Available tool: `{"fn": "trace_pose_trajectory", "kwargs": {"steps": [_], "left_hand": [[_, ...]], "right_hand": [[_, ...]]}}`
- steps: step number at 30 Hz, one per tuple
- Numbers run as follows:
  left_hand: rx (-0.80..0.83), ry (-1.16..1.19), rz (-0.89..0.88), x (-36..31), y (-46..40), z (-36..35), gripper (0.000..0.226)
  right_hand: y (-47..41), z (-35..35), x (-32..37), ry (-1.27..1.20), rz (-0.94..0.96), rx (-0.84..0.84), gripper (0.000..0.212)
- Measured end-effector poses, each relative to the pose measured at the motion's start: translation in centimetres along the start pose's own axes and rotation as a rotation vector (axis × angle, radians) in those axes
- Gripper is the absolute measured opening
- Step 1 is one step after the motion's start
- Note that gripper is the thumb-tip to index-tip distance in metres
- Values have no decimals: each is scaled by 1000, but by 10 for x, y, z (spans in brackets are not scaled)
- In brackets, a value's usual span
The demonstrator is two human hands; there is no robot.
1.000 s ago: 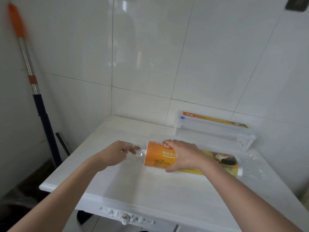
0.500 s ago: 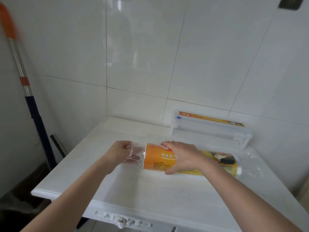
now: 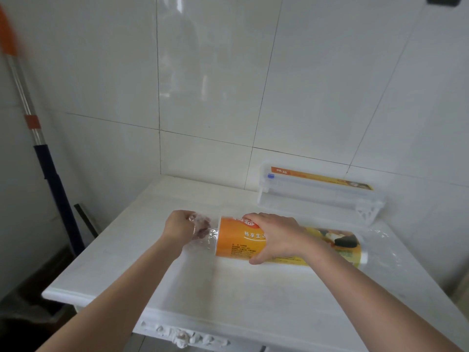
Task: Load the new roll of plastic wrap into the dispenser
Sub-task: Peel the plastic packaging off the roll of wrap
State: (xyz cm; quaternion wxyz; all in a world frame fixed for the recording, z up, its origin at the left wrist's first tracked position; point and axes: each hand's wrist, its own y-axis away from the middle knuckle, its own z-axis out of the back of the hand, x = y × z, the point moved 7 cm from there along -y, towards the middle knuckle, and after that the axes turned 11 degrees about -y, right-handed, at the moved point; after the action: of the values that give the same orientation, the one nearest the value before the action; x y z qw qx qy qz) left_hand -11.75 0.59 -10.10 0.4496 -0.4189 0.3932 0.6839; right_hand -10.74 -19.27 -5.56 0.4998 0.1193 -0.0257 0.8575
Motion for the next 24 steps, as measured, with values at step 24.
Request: {"fn": "trace_pose_trajectory", "kwargs": {"steps": [24], "left_hand": [[-59,-71,-80,-2,-18,4,50]], "right_hand": [[-3,2,0,-9,9,10,87]]}}
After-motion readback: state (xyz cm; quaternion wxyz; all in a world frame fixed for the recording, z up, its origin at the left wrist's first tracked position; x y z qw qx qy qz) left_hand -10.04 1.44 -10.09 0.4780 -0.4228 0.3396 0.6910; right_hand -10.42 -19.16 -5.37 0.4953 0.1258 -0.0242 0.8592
